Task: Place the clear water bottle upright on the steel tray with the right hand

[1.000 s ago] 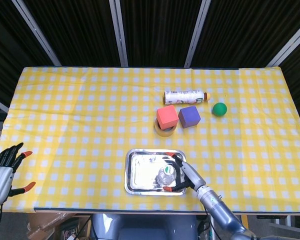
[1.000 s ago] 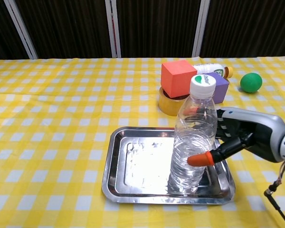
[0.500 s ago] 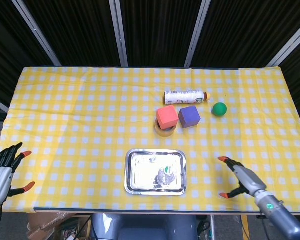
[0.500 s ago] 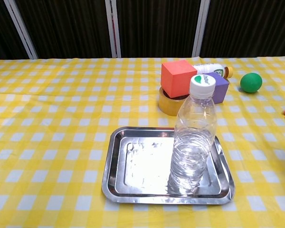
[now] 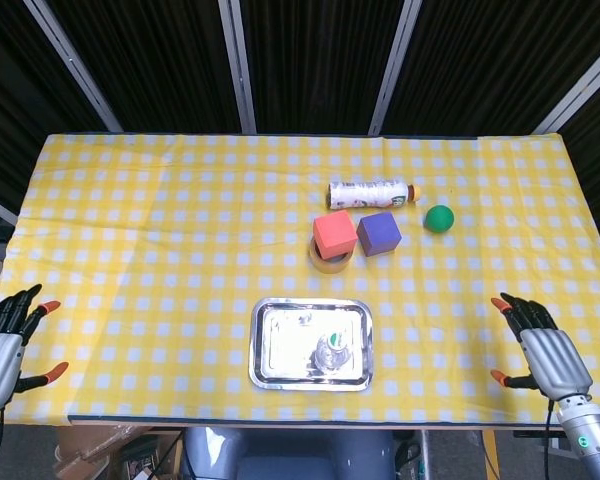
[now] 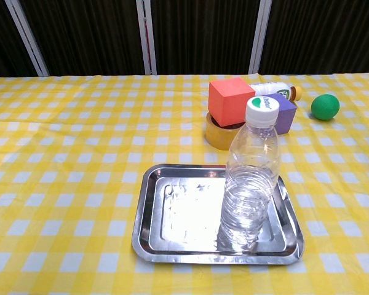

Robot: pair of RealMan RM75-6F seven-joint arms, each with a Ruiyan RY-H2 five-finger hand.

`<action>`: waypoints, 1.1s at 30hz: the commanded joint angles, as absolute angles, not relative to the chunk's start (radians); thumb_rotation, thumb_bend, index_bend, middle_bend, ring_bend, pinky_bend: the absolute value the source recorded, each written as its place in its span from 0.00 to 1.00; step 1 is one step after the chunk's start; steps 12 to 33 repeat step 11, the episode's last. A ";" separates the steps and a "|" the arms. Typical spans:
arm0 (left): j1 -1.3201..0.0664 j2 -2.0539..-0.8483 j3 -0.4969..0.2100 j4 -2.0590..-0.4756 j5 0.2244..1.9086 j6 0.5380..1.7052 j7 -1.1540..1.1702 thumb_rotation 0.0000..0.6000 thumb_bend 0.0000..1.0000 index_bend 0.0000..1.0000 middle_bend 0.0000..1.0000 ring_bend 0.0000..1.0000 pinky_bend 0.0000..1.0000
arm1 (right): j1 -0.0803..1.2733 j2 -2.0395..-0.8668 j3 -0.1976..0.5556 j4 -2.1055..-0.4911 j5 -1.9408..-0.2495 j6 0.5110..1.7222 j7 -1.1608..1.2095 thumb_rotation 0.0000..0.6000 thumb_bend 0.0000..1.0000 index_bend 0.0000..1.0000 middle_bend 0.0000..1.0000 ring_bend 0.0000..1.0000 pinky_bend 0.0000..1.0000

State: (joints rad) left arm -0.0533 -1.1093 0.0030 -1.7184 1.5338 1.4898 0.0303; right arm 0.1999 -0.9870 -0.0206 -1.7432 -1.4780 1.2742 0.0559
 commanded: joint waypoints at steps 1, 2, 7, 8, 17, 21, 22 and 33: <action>-0.055 -1.111 0.001 -1.715 1.529 1.485 0.030 1.00 0.15 0.19 0.01 0.00 0.00 | 0.129 -1.160 -0.006 -1.525 -1.630 1.448 0.048 1.00 0.23 0.06 0.05 0.00 0.00; -0.057 -1.112 0.001 -1.713 1.526 1.481 0.032 1.00 0.15 0.19 0.01 0.00 0.00 | 0.125 -1.172 -0.004 -1.500 -1.638 1.466 0.036 1.00 0.23 0.07 0.05 0.00 0.00; -0.063 -1.118 -0.002 -1.697 1.518 1.470 0.037 1.00 0.15 0.19 0.01 0.00 0.00 | 0.110 -1.201 0.006 -1.452 -1.640 1.504 -0.025 1.00 0.23 0.07 0.05 0.00 0.00; -0.064 -1.119 -0.004 -1.696 1.513 1.466 0.036 1.00 0.15 0.19 0.01 0.00 0.00 | 0.108 -1.206 0.008 -1.448 -1.640 1.512 -0.035 1.00 0.23 0.07 0.05 0.00 0.00; -0.068 -1.124 -0.003 -1.692 1.510 1.458 0.041 1.00 0.15 0.19 0.01 0.00 0.00 | 0.103 -1.210 0.010 -1.447 -1.642 1.523 -0.048 1.00 0.23 0.07 0.05 0.00 0.00; -0.068 -1.124 -0.003 -1.692 1.510 1.458 0.041 1.00 0.15 0.19 0.01 0.00 0.00 | 0.103 -1.210 0.010 -1.447 -1.642 1.523 -0.048 1.00 0.23 0.07 0.05 0.00 0.00; -0.068 -1.124 -0.003 -1.692 1.510 1.458 0.041 1.00 0.15 0.19 0.01 0.00 0.00 | 0.103 -1.210 0.010 -1.447 -1.642 1.523 -0.048 1.00 0.23 0.07 0.05 0.00 0.00; -0.068 -1.124 -0.003 -1.692 1.510 1.458 0.041 1.00 0.15 0.19 0.01 0.00 0.00 | 0.103 -1.210 0.010 -1.447 -1.642 1.523 -0.048 1.00 0.23 0.07 0.05 0.00 0.00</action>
